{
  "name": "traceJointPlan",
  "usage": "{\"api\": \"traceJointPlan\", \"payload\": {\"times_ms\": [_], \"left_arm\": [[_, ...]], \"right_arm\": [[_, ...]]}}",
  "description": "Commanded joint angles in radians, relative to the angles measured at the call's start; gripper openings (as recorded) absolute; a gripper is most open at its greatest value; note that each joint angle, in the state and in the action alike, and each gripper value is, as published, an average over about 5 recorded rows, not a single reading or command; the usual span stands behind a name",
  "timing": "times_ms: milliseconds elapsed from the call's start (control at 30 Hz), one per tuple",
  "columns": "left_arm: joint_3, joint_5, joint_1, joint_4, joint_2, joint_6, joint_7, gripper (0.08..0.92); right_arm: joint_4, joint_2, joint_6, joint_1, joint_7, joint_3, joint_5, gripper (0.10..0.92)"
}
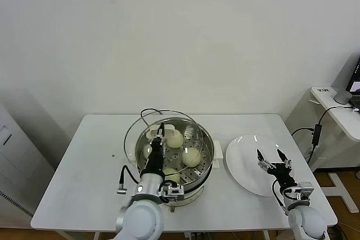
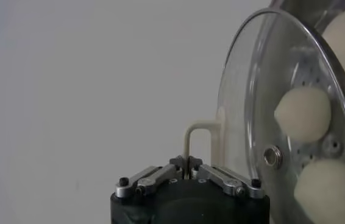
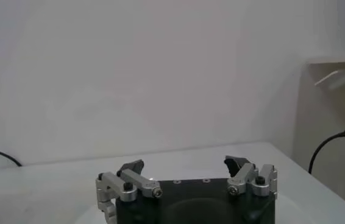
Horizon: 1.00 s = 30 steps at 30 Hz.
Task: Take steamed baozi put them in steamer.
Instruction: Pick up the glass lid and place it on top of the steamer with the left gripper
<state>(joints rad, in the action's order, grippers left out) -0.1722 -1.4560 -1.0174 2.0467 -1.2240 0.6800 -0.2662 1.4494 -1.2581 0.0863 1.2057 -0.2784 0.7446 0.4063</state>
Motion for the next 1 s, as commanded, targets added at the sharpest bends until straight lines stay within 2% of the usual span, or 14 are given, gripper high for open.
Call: {"api": "traceJointPlan", "payload": {"times_ms": [33, 1000], "left_arm": [[-0.053, -0.007, 0.033, -0.044, -0.023, -0.011, 0.006, 0.100], [-0.059, -0.002, 0.016, -0.086, -0.036, -0.012, 0.015, 0.100]], "right_arm": [[-0.004, -0.001, 0.000, 0.000, 0.000, 0.003, 0.000, 0.823], [-0.026, -0.009, 0.005, -0.004, -0.008, 0.006, -0.005, 0.823]]}}
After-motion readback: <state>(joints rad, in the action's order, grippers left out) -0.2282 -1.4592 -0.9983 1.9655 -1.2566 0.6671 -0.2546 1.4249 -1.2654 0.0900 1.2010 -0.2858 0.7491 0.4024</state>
